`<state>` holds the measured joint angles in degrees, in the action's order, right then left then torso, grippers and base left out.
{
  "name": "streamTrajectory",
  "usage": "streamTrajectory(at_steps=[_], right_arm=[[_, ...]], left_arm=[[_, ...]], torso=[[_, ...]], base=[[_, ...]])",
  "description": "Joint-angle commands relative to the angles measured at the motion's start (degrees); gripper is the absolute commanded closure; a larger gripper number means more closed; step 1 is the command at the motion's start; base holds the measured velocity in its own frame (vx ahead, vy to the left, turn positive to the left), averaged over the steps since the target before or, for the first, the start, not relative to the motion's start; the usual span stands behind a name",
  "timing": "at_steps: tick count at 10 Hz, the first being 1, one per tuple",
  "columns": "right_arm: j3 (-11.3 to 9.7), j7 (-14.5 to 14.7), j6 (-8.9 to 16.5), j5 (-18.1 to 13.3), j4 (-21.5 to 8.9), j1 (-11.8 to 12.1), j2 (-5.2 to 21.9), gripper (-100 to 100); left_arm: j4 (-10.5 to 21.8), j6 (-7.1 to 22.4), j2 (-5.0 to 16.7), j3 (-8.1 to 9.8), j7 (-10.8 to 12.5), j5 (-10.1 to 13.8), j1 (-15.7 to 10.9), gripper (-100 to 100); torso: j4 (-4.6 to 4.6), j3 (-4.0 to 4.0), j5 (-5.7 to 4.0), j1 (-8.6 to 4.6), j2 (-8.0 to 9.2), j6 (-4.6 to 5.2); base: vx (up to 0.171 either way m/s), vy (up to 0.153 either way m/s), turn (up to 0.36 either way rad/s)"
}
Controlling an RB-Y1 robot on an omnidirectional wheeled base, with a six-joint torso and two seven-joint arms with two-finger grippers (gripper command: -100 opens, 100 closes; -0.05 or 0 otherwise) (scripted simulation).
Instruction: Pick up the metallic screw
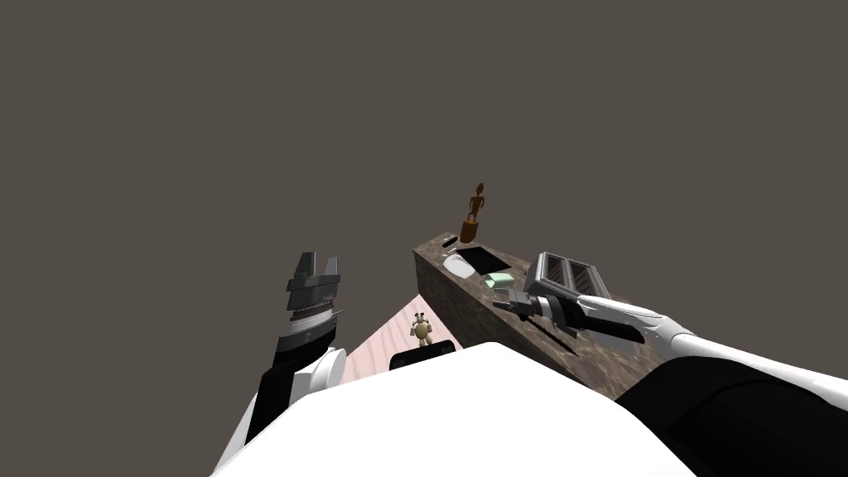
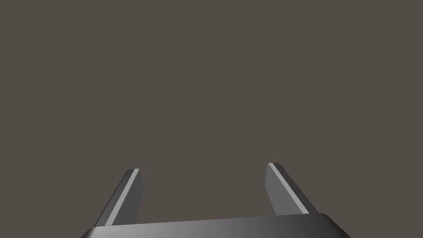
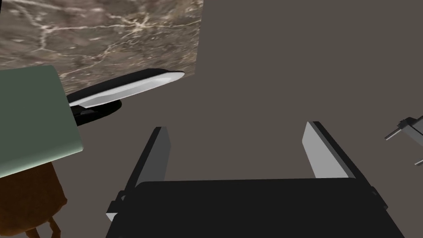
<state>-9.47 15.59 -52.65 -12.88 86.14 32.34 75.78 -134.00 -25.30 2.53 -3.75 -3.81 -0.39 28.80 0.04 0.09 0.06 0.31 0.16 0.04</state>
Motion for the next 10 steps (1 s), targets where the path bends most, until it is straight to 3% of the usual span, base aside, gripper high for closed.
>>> streamTrajectory(at_steps=[1, 10], right_arm=[[-0.1, 1.1, -0.3, 0.2, -0.4, 1.0, 1.7, -100], [-2.1, 7.4, -3.2, 1.2, -5.9, 6.7, 12.0, -100]], left_arm=[[0.0, 0.0, 0.0, 0.0, 0.0, 0.0, 0.0, 0], [0.0, 0.0, 0.0, 0.0, 0.0, 0.0, 0.0, 0]], torso=[[0.0, 0.0, 0.0, 0.0, 0.0, 0.0], [-0.04, -0.1, -0.01, -0.06, -0.16, -0.01]], base=[[-0.021, 0.055, 0.119], [-0.005, 0.046, 0.127]])
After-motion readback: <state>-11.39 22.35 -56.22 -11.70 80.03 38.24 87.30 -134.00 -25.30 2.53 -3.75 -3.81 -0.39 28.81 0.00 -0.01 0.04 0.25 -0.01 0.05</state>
